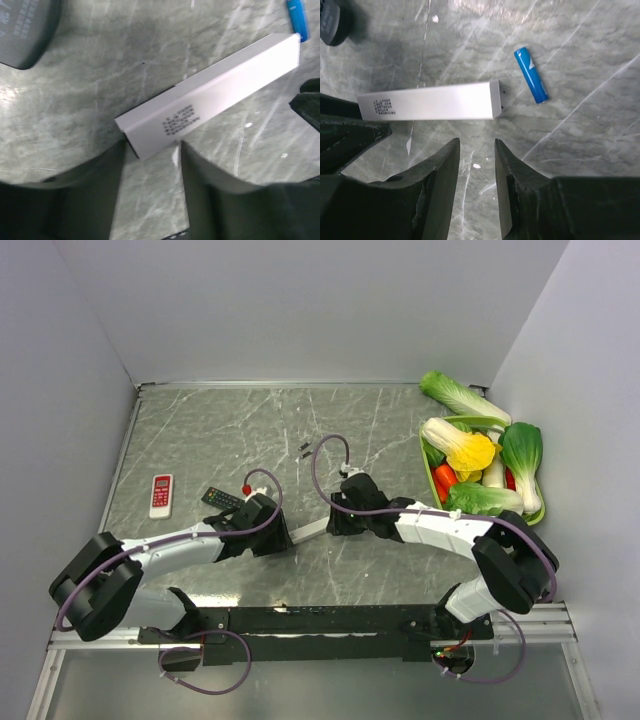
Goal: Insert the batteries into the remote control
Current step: Load the battery cover into the remote control.
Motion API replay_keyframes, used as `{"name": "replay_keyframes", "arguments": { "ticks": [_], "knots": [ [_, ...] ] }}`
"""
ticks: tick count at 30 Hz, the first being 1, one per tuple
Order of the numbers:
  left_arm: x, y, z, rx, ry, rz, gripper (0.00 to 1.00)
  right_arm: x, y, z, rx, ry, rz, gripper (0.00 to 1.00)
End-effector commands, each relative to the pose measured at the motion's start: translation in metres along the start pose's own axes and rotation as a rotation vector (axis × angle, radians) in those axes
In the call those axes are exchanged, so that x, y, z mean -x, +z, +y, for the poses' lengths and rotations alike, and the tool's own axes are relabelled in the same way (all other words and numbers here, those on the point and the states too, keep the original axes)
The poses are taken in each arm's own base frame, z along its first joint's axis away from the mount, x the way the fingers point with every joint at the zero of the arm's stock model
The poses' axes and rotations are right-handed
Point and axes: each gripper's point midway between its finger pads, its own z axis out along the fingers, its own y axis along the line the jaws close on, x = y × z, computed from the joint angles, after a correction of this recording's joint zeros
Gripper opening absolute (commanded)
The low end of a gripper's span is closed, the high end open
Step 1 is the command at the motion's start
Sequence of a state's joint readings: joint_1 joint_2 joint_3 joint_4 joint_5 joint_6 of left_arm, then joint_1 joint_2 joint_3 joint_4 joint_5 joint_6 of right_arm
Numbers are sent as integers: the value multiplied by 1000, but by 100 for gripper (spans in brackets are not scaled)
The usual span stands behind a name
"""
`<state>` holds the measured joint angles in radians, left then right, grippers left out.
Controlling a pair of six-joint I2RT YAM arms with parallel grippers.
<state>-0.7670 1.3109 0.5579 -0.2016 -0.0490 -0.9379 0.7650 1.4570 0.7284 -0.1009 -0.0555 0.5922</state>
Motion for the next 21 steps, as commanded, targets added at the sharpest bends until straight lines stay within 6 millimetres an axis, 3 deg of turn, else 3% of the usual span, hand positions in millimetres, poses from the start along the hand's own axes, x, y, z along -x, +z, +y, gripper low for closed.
{"name": "replay_keyframes", "arguments": {
  "ticks": [1, 6, 7, 13, 21],
  "knots": [
    [-3, -4, 14, 48, 5, 2, 59, 33, -10, 7, -17, -41, -79, 42],
    [12, -24, 7, 12, -40, -81, 81, 43, -14, 6, -21, -76, -91, 42],
    [16, -26, 8, 18, -55, -107, 81, 45, -14, 6, -17, -73, -95, 42],
    [29, -28, 5, 12, -117, -173, 77, 47, -5, 8, -4, -92, -63, 42],
    [18, -10, 1, 8, -125, -105, 65, 48, 6, 9, -1, -122, -27, 41]
  ]
}}
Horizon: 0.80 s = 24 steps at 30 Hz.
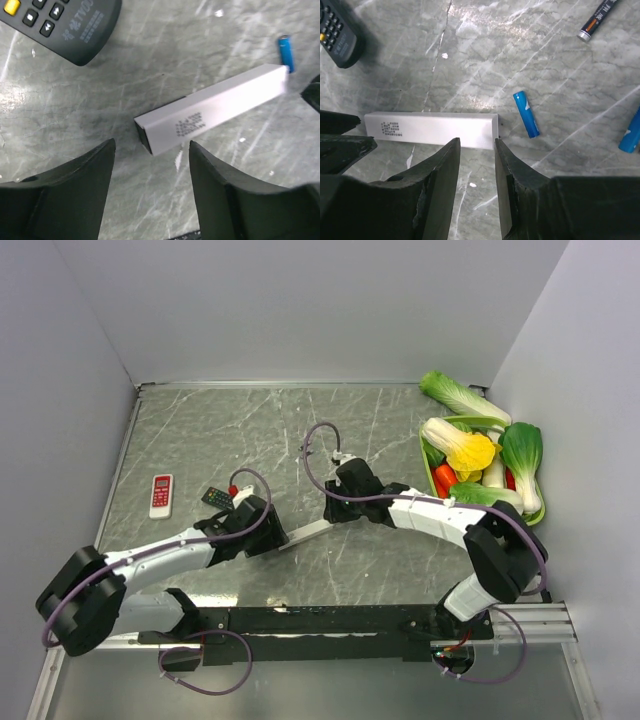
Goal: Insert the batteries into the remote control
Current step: Load the battery cover into the remote control.
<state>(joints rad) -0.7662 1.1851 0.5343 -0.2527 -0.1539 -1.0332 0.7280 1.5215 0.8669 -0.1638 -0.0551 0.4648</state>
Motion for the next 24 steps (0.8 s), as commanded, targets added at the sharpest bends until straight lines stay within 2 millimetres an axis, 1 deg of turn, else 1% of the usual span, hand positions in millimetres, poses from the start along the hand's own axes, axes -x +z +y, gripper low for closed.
{"name": "replay_keyframes", "arguments": {
  "ticks": [1, 2, 4, 5, 7, 10, 12, 15, 18, 21, 22, 24],
  "knots": [
    [-3, 9, -3, -8, -24, 16, 64, 13, 4, 6, 18, -26, -4, 41],
    [-5, 12, -2, -3, -24, 20, 60, 12, 6, 6, 21, -31, 3, 41],
    [-7, 13, 0, 0, -27, 26, 57, 11, 8, 5, 20, -31, 11, 39],
    [-9, 15, 2, 5, -27, 29, 53, 8, 10, 5, 22, -33, 20, 38],
    [-11, 16, 3, 8, -28, 36, 51, 7, 13, 5, 24, -35, 29, 38],
    [-14, 18, 5, 11, -25, 50, 45, 2, 18, 5, 30, -37, 48, 35],
    [-16, 19, 6, 14, -23, 56, 41, 0, 19, 5, 30, -36, 65, 31],
    [-16, 19, 5, 12, -23, 55, 40, -4, 19, 2, 16, -29, 78, 30],
    [-16, 19, 5, 9, -22, 55, 39, -7, 15, -4, -11, -21, 74, 30],
    [-16, 19, 5, 8, -19, 56, 40, -3, 7, -12, -57, -10, 38, 31],
    [-15, 18, 4, 7, -19, 56, 41, 1, 2, -14, -70, -12, 16, 31],
    [-15, 18, 5, 8, -18, 51, 41, 2, -1, -15, -71, -17, 5, 31]
  ]
}}
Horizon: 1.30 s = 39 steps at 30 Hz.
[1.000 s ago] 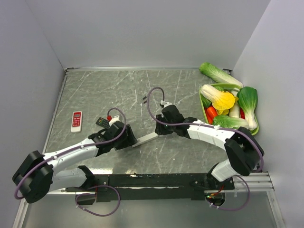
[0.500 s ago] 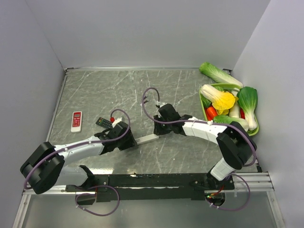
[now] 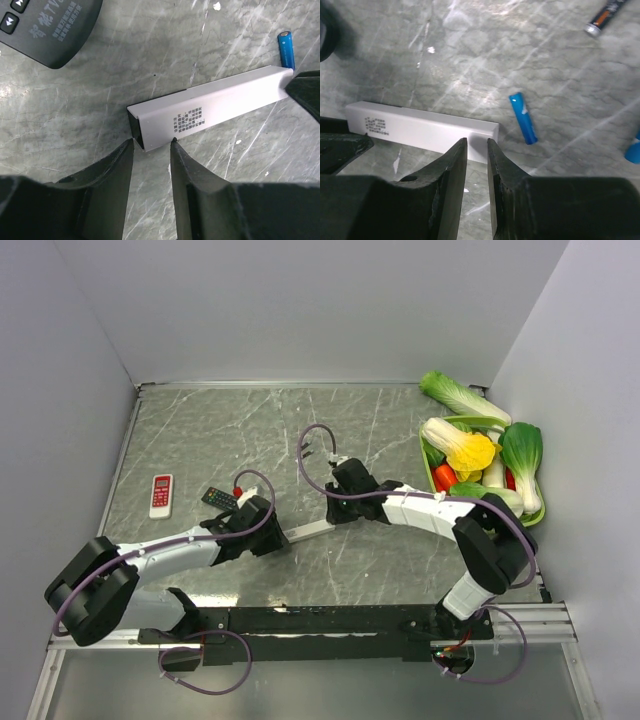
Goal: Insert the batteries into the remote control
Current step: Load the battery cover into the remote control.
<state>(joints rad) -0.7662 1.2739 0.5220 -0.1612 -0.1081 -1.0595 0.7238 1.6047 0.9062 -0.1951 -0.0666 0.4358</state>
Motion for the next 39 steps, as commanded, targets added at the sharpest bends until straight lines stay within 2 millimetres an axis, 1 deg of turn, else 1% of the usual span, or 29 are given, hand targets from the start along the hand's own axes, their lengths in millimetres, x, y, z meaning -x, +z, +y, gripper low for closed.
{"name": "replay_keyframes", "arguments": {
  "ticks": [1, 2, 3, 6, 11, 12, 18, 24, 27, 31, 33, 36, 37, 39],
  "knots": [
    [-2, 1, 8, 21, 4, 1, 41, 12, -18, -8, -43, 0, -68, 31],
    [-2, 1, 9, 24, 5, -2, 41, 16, -19, -13, -76, 0, -79, 31],
    [-1, 1, 9, 24, 4, -4, 41, 17, -19, -14, -82, -2, -77, 31],
    [1, -1, 7, 18, 0, -13, 45, 17, -14, -12, -75, -6, -65, 31],
    [7, -6, 3, 2, -9, -40, 47, 10, -1, -12, -73, -2, -26, 31],
    [7, -6, 2, 1, -11, -41, 48, 9, -1, -8, -48, 0, -20, 31],
    [14, -12, -3, -31, -37, -74, 53, 1, 5, -9, -41, -10, 13, 30],
    [22, -10, -4, -28, -50, -94, 53, -2, 9, -6, -27, -9, 34, 24],
    [21, -6, 1, -16, -58, -87, 50, -3, 8, -6, -25, -12, 38, 21],
    [14, 4, 8, 7, -57, -60, 46, -6, 8, -5, -22, -14, 51, 21],
    [12, 6, 6, -3, -57, -47, 44, -9, 9, -6, -21, -15, 64, 21],
    [4, 12, 9, 7, -47, -10, 38, -13, 10, -6, -17, -11, 82, 20],
    [3, 13, 9, 7, -42, -1, 34, -14, 10, -6, -16, -12, 85, 20],
    [1, 15, 7, -2, -39, 11, 29, -17, 11, -4, -9, -13, 95, 18]
  ]
}}
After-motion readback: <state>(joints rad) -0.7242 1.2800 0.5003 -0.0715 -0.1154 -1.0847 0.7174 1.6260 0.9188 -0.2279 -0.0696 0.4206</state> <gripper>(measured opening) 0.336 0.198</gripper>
